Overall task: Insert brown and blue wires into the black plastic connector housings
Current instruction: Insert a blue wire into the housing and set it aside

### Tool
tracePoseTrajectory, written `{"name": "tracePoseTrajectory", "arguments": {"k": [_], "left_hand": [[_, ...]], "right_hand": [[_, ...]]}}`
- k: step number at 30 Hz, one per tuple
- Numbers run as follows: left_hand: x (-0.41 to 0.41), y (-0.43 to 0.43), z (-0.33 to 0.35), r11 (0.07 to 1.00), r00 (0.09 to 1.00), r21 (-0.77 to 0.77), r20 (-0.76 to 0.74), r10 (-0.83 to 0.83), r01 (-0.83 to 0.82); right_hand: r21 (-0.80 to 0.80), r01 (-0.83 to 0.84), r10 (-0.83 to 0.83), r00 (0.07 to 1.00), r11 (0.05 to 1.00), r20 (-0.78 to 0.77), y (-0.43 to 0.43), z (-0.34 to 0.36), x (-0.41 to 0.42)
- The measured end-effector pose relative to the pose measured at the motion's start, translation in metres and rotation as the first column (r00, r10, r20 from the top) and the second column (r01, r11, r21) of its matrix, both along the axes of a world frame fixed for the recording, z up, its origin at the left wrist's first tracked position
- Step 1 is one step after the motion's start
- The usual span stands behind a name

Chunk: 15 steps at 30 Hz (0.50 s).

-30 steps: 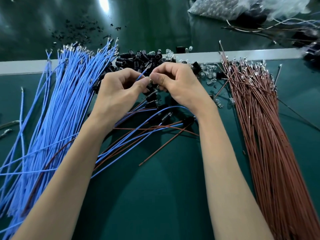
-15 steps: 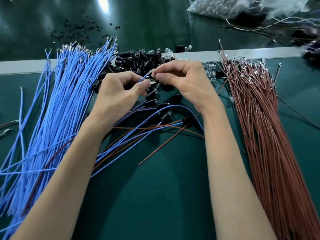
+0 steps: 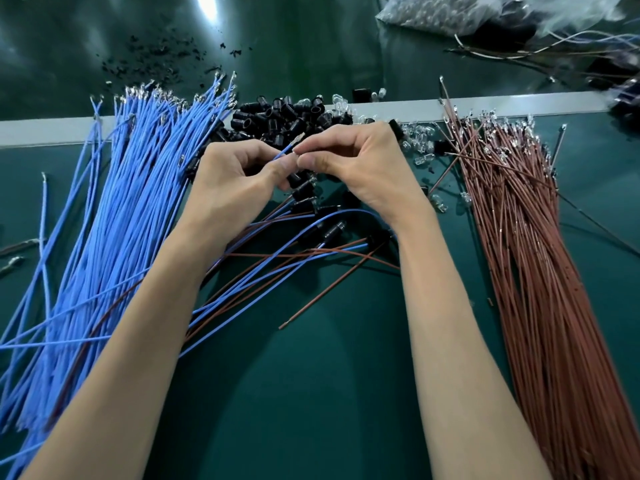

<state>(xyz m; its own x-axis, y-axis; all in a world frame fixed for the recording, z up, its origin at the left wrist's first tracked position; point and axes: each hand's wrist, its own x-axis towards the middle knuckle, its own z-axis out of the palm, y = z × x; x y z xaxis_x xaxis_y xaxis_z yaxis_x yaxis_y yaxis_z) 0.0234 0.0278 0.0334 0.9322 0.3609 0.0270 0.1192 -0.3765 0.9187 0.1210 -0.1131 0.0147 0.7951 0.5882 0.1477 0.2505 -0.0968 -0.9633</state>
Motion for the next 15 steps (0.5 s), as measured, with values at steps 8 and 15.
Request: {"name": "tracePoseTrajectory", "arguments": {"k": [8,15], "left_hand": [[0.0013,0.0026,-0.001,1.0,1.0,-0.014,-0.003,0.014,-0.014],[0.0005,0.0024,-0.0003,1.0,1.0,-0.006,0.009,0.001,-0.001]], "right_hand": [[0.041,-0.002,0.002,1.0,0.999,0.0,0.0036,-0.0026,-0.0015],[0.062,-0.045,0.045,0.999,0.997,-0.002,0.0027,-0.0018,-0.002]]}}
